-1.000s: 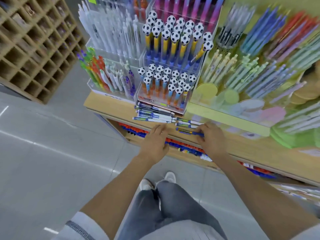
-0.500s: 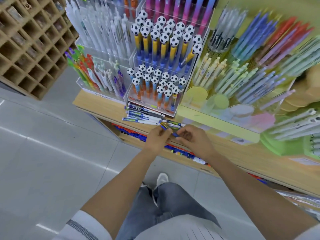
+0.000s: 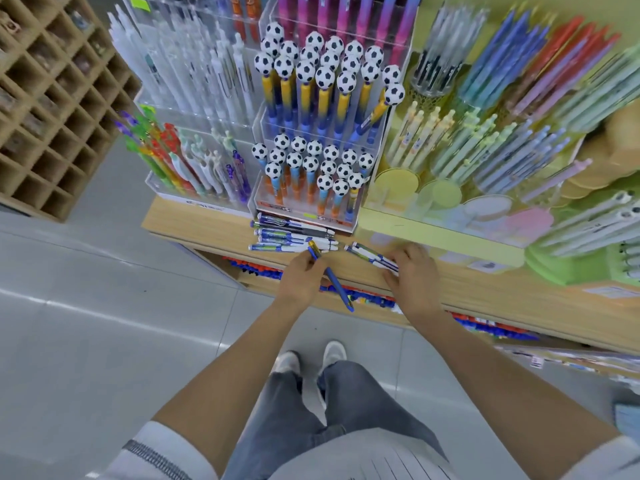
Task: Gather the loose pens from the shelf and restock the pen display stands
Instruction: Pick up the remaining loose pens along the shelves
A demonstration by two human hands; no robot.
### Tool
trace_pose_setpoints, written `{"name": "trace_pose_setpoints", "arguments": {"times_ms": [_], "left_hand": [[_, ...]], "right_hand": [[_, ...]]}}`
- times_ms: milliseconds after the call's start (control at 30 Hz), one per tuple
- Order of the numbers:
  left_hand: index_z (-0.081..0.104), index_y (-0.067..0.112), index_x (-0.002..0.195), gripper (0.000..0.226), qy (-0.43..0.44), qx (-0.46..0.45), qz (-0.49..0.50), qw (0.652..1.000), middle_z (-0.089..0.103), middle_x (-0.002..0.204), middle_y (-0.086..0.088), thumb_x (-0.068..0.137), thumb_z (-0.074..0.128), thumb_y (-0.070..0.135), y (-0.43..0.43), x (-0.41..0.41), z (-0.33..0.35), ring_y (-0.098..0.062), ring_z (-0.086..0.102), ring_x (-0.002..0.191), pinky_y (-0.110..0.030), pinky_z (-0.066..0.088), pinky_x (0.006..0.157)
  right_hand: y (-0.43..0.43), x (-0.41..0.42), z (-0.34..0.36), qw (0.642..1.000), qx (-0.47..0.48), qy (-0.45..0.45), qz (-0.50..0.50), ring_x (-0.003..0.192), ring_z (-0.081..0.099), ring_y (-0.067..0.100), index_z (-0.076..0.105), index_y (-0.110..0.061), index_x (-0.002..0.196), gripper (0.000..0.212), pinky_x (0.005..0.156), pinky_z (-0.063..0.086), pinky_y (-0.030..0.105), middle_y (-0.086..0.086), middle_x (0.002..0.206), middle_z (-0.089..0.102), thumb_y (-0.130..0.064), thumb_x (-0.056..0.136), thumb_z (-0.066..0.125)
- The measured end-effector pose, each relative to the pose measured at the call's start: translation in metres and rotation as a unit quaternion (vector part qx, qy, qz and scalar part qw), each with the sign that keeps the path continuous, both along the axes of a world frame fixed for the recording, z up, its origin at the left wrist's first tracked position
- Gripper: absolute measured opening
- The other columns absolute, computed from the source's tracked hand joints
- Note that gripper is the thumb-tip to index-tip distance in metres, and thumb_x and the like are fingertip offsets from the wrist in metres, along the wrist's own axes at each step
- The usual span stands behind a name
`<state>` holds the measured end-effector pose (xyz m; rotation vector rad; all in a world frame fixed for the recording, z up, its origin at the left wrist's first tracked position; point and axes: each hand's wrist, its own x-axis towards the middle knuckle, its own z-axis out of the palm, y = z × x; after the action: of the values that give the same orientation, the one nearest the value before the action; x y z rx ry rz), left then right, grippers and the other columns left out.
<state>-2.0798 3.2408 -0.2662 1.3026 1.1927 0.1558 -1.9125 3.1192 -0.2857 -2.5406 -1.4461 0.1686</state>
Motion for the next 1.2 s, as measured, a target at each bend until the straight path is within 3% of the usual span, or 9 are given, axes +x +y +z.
{"name": "trace_pose_setpoints", "arguments": {"times_ms": [233,300,367,433,600,767,900,1067,1200], "left_hand": [[0.055,0.004,0.091,0.019,-0.014,-0.031,-0.047,0.998,0.069,0.095,-0.021,0.099,0.047,0.02,0.006,0.0,-0.002,-0.024,0.067,0.071,-0.031,0.055,0.068],[0.052,0.004,0.092,0.016,-0.016,-0.039,-0.065,0.997,0.07,0.092,-0.021,0.1,0.045,0.017,0.004,-0.001,0.0,-0.026,0.067,0.072,-0.037,0.056,0.073],[0.046,0.005,0.09,0.012,-0.035,-0.055,-0.082,0.994,0.068,0.08,-0.018,0.1,0.042,0.012,0.001,-0.001,0.004,-0.019,0.067,0.062,-0.029,0.056,0.061],[0.042,0.006,0.086,0.013,-0.047,-0.062,-0.104,0.992,0.064,0.07,-0.016,0.099,0.041,0.008,-0.005,0.002,0.006,-0.011,0.064,0.049,-0.021,0.051,0.051],[0.038,0.011,0.08,0.019,-0.04,-0.083,-0.158,0.983,0.056,0.061,-0.013,0.098,0.035,0.007,-0.035,0.03,0.013,-0.013,0.056,0.041,-0.025,0.049,0.051],[0.038,0.013,0.08,0.02,-0.063,-0.117,-0.22,0.966,0.038,0.06,-0.003,0.099,0.043,0.018,-0.103,0.084,0.022,-0.01,0.034,0.04,-0.02,0.033,0.04],[0.047,0.014,0.074,0.027,-0.105,-0.123,-0.285,0.945,0.038,0.052,0.004,0.096,0.057,0.025,-0.177,0.132,0.029,-0.009,0.027,0.042,-0.018,0.023,0.039],[0.056,0.014,0.072,0.022,-0.091,-0.175,-0.306,0.931,0.048,0.06,-0.006,0.093,0.061,0.02,-0.292,0.198,0.024,-0.012,0.036,0.044,-0.017,0.026,0.042],[0.065,0.005,0.094,0.015,-0.052,-0.191,-0.332,0.922,0.055,0.058,-0.001,0.091,0.065,0.019,-0.395,0.25,0.027,-0.007,0.038,0.039,-0.015,0.024,0.033]], "right_hand": [[-0.003,-0.006,0.003,0.984,-0.087,0.113,-0.103,0.098,0.055,0.033,0.059,-0.007,0.111,0.028,0.076,0.04,0.038,0.013,0.105,0.059,-0.023,0.09,0.066],[-0.006,-0.009,0.003,0.977,-0.068,0.161,-0.119,0.097,0.056,0.034,0.061,-0.007,0.115,0.029,0.072,0.035,0.033,0.015,0.103,0.06,-0.022,0.09,0.066],[-0.013,-0.014,0.003,0.969,-0.03,0.199,-0.141,0.09,0.057,0.033,0.064,-0.007,0.112,0.025,0.067,0.031,0.029,0.014,0.095,0.061,-0.019,0.09,0.065],[-0.022,-0.02,0.007,0.947,0.005,0.267,-0.178,0.076,0.057,0.028,0.065,-0.007,0.101,0.015,0.062,0.035,0.029,0.009,0.082,0.06,-0.017,0.09,0.066],[-0.063,-0.033,0.027,0.847,0.126,0.44,-0.268,0.053,0.055,0.012,0.056,-0.009,0.095,0.011,0.049,0.046,0.024,0.003,0.066,0.057,-0.018,0.093,0.063],[-0.129,-0.027,0.042,0.85,0.13,0.435,-0.269,0.048,0.051,0.005,0.053,-0.017,0.088,0.012,0.046,0.042,0.021,-0.001,0.062,0.055,-0.02,0.093,0.063],[-0.203,-0.008,0.045,0.838,0.159,0.414,-0.317,0.055,0.053,0.01,0.058,-0.016,0.094,0.008,0.048,0.044,0.021,0.002,0.07,0.056,-0.021,0.092,0.064],[-0.317,0.028,0.044,0.76,0.267,0.445,-0.392,0.047,0.045,0.012,0.055,-0.025,0.107,0.014,0.048,0.039,0.027,-0.001,0.068,0.057,-0.023,0.094,0.059],[-0.408,0.057,0.056,0.713,0.345,0.44,-0.423,0.041,0.038,0.015,0.046,-0.022,0.12,0.027,0.042,0.036,0.024,0.006,0.075,0.054,-0.01,0.098,0.054]]}}
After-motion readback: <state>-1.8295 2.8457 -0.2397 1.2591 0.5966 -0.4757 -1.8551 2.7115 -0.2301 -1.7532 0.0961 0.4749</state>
